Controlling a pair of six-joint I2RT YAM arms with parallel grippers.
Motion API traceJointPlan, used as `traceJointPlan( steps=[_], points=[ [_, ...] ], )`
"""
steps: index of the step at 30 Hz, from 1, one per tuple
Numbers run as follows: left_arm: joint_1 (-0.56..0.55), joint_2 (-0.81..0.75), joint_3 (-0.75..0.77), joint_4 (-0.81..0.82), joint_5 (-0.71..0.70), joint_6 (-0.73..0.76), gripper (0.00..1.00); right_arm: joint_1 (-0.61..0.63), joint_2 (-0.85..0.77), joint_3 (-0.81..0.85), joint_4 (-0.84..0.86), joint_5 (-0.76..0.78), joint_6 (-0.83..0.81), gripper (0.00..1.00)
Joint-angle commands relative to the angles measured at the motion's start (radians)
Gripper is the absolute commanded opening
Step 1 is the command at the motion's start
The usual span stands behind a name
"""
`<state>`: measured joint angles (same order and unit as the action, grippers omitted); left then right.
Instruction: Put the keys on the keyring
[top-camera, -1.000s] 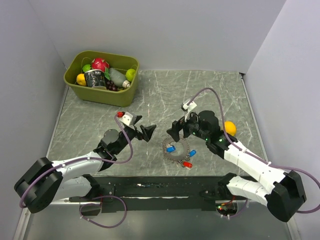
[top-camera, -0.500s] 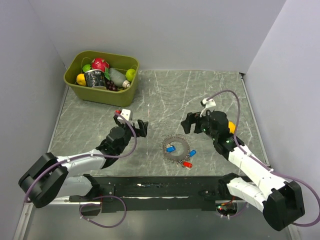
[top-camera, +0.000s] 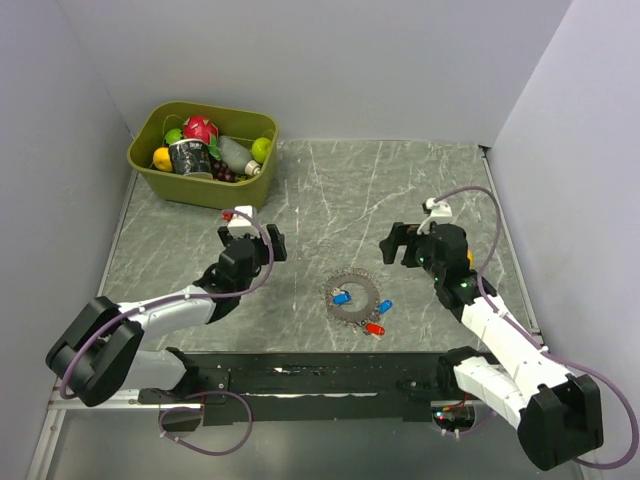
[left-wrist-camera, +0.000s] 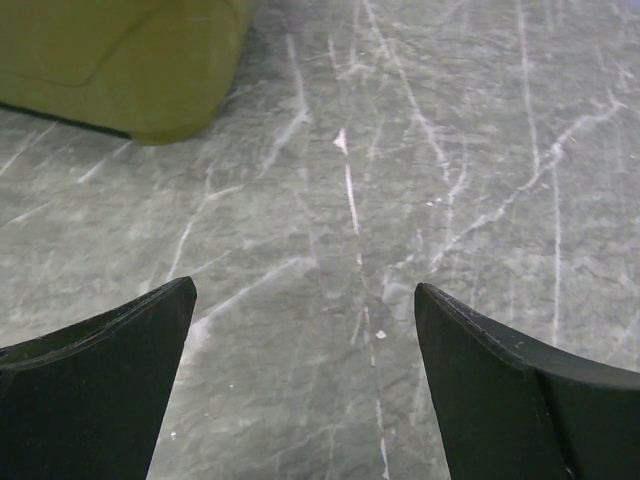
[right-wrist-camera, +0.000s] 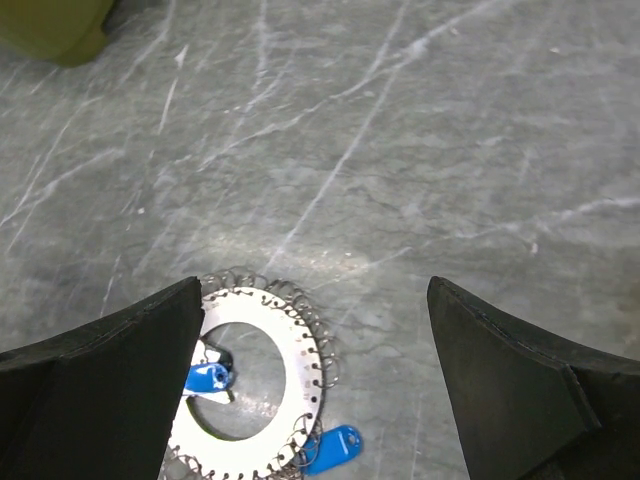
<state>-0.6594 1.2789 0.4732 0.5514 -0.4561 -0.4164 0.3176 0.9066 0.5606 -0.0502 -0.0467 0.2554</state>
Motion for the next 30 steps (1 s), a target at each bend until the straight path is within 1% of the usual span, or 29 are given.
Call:
traceJointPlan(
  steps=[1, 6, 11, 14, 19, 25, 30],
  points=[
    [0.038, -0.023, 0.045, -0.063, -0.038, -0.067, 0.96, -0.063, -0.028, -0.008, -0.022, 0.027, 0.042, 1.0],
    [0.09, -0.015, 0.07, -0.128, -0.029, -0.119, 0.96, -0.127, -0.023, -0.014, -0.034, -0.002, 0.068, 1.0],
    [0.148, -0.015, 0.074, -0.163, -0.03, -0.163, 0.96, -0.158, -0.017, -0.007, -0.06, -0.015, 0.082, 1.0],
    [0.196, -0.024, 0.071, -0.172, 0.008, -0.193, 0.96, -0.17, -0.017, -0.002, -0.068, -0.013, 0.087, 1.0],
    [0.266, -0.056, 0.048, -0.143, 0.077, -0.214, 0.96, -0.18, -0.02, -0.005, -0.071, -0.013, 0.09, 1.0],
    [0.323, -0.089, 0.015, -0.117, 0.094, -0.233, 0.96, -0.186, -0.02, -0.011, -0.068, -0.018, 0.088, 1.0],
    [0.33, -0.092, 0.018, -0.127, 0.068, -0.228, 0.96, -0.186, -0.018, -0.014, -0.063, -0.025, 0.091, 1.0]
  ],
)
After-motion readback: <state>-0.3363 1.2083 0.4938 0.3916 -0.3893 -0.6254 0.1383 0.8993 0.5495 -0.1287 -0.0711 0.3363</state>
